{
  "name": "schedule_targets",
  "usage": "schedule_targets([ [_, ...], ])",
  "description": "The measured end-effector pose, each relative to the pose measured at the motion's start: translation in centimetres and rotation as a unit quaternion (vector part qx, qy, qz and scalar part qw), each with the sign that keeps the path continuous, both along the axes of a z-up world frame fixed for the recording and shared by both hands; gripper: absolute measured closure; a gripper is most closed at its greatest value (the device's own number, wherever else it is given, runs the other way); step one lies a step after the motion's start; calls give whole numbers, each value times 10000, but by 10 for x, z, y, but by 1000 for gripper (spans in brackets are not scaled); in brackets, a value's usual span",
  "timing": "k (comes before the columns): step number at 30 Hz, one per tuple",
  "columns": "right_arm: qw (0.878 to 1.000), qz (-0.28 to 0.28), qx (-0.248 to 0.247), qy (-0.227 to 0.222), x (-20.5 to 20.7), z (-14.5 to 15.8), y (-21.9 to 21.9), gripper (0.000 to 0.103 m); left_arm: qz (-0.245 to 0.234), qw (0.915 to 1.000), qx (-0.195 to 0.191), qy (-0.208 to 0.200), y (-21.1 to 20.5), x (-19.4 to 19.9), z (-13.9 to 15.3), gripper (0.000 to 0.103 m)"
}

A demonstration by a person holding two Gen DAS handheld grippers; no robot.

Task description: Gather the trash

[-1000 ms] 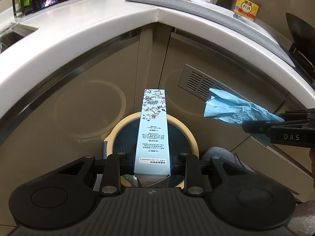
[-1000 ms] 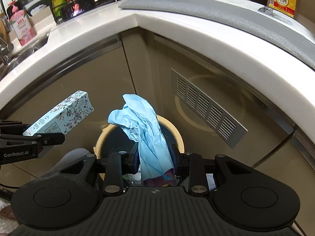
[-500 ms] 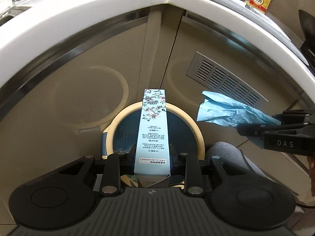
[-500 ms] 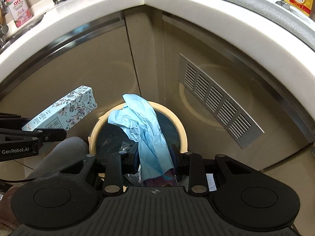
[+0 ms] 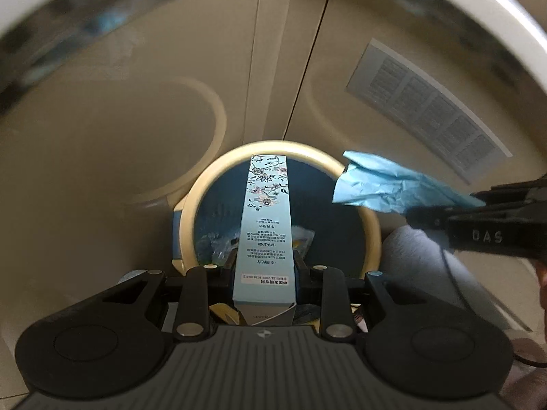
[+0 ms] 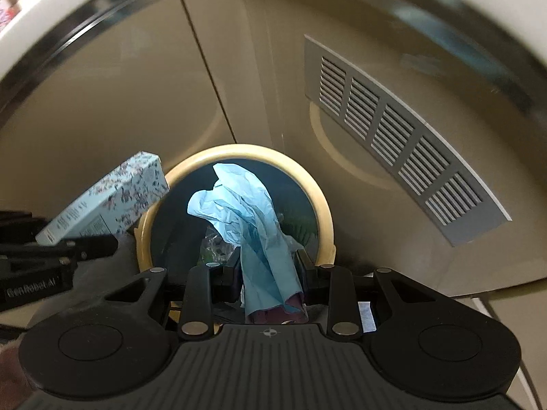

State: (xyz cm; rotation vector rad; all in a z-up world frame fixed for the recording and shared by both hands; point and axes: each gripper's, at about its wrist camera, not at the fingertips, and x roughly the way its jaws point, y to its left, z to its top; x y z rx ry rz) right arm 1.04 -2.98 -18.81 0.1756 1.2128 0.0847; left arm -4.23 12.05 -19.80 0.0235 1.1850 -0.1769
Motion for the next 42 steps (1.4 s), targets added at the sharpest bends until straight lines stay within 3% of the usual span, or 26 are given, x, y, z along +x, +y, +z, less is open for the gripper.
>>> schedule_targets([
  [22, 9976, 96, -64, 678, 48, -65, 16, 66, -179, 9948, 563, 829, -25, 61, -68, 71],
  [24, 9978, 69, -55, 664, 50, -63, 17, 66, -191, 9945, 618, 819, -25, 61, -69, 54],
  [25, 9979, 53, -9, 641, 52, -64, 16, 64, -176, 9943, 667, 813, -25, 62, -70, 24],
  [26, 9980, 28, 69, 634, 54, -64, 15, 59, -145, 9936, 751, 827, -24, 62, -70, 0],
  [28, 9976, -94, 201, 654, 53, -63, 9, 24, -107, 9929, 884, 792, -23, 59, -66, 0],
  [29, 9975, -164, 247, 636, 54, -62, 7, 12, -113, 9918, 937, 857, -22, 59, -66, 0],
  [32, 9973, -278, 354, 584, 52, -57, -1, 10, -75, 9896, 971, 1062, -18, 61, -67, 0],
  [38, 9966, -470, 398, 541, 36, -47, -12, 8, -72, 9896, 1095, 929, -13, 53, -54, 0],
  [42, 9977, -240, 320, 549, 23, -42, -9, 4, -61, 9912, 1015, 845, -10, 47, -46, 0],
])
